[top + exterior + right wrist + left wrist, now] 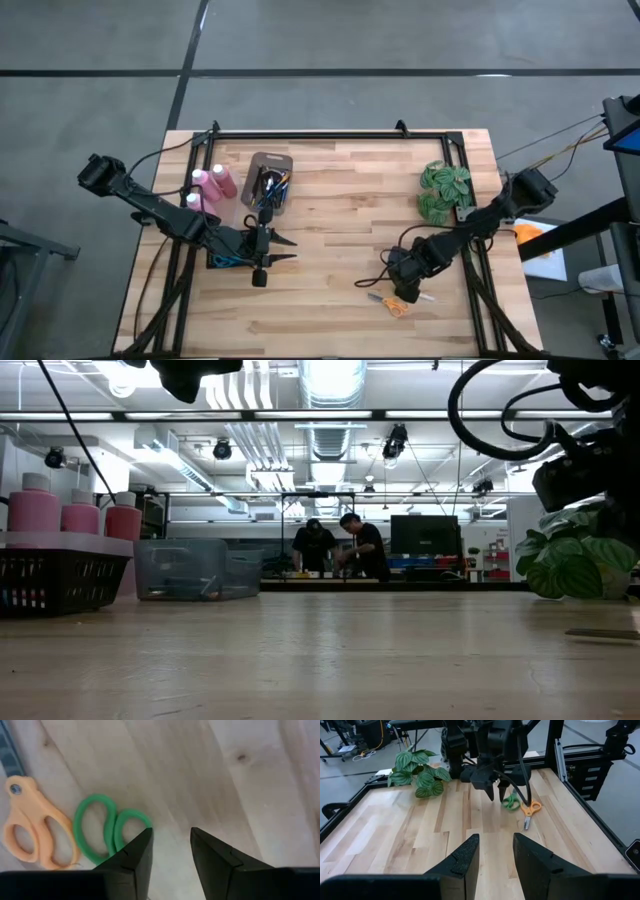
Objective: Pick & Place Paint Supplies
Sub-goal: Put the green scissors into the black basket
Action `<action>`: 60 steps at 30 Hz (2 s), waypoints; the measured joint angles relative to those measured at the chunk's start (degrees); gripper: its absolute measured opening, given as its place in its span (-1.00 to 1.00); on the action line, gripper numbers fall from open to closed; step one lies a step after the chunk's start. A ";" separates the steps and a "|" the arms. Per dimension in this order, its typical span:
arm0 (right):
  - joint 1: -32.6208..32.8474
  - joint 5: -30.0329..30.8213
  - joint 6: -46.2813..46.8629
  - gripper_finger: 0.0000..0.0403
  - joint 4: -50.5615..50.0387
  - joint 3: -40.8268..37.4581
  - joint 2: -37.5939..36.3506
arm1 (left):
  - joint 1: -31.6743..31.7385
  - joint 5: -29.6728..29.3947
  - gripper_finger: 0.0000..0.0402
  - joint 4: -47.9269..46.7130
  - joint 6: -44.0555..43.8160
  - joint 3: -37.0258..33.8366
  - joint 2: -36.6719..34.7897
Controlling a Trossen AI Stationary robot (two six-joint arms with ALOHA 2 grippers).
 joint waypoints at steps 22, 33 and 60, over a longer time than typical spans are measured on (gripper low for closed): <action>0.41 0.25 2.41 -0.35 0.72 -0.20 -1.01 | -0.02 0.00 -0.40 -0.17 -0.02 0.00 0.00; 1.40 1.12 2.43 -0.35 2.72 0.99 -1.04 | -0.01 0.00 -0.40 -0.42 -0.02 0.00 0.00; 2.25 3.78 1.08 -0.83 3.57 2.55 5.91 | -0.01 0.00 -0.40 -2.01 -0.02 0.00 0.00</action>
